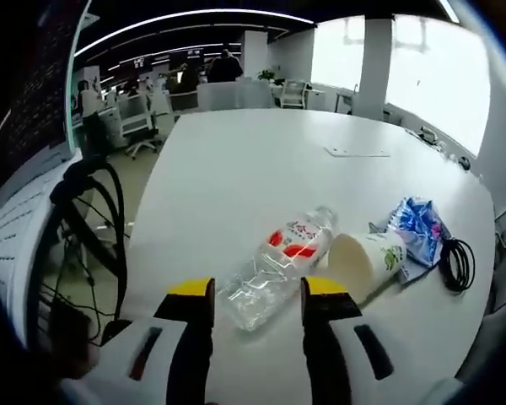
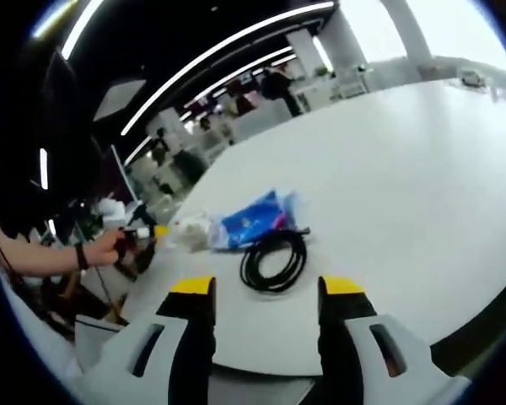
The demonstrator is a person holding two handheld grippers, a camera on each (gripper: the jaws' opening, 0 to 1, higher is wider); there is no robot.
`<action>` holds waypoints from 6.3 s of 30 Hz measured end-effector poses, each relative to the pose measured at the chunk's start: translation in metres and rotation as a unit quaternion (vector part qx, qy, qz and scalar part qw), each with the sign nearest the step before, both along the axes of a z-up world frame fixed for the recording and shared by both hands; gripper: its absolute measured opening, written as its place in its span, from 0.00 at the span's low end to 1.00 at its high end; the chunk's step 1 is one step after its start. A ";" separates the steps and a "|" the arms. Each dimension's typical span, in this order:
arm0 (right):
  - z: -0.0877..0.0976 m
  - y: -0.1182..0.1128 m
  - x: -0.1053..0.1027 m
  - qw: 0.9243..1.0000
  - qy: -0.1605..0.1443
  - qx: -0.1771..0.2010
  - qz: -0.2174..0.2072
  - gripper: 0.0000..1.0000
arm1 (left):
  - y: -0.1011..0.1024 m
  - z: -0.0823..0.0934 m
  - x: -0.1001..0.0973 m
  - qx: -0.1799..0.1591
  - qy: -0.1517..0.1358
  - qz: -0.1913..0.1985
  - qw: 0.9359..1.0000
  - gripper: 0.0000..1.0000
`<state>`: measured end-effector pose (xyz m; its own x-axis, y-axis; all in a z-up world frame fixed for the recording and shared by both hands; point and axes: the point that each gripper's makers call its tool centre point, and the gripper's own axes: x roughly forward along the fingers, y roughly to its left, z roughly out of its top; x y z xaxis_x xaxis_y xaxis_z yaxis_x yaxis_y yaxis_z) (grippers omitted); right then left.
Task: Arrange the tabletop items into an orderly group along one side of the table until the central work area is clear of visible clutter.
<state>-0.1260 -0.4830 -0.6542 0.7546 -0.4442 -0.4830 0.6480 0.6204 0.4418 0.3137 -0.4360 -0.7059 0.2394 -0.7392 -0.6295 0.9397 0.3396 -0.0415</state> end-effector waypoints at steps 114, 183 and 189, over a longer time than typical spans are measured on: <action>0.004 -0.007 0.023 0.998 -0.035 0.003 0.059 0.46 | 0.084 -0.040 -0.078 0.111 0.025 0.023 0.993 0.40; -0.008 -0.011 0.015 0.994 -0.072 0.034 0.074 0.44 | 0.120 -0.037 -0.167 0.141 0.107 0.087 0.980 0.46; -0.009 -0.011 0.009 0.995 -0.066 0.034 0.070 0.44 | 0.099 -0.036 -0.161 0.154 0.094 0.053 0.982 0.49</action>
<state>-0.1169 -0.4941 -0.6636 0.8656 -0.3000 -0.4009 0.4909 0.6665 0.5610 0.1525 -0.3367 -0.7418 0.1633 -0.4831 -0.8602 0.8836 0.4594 -0.0902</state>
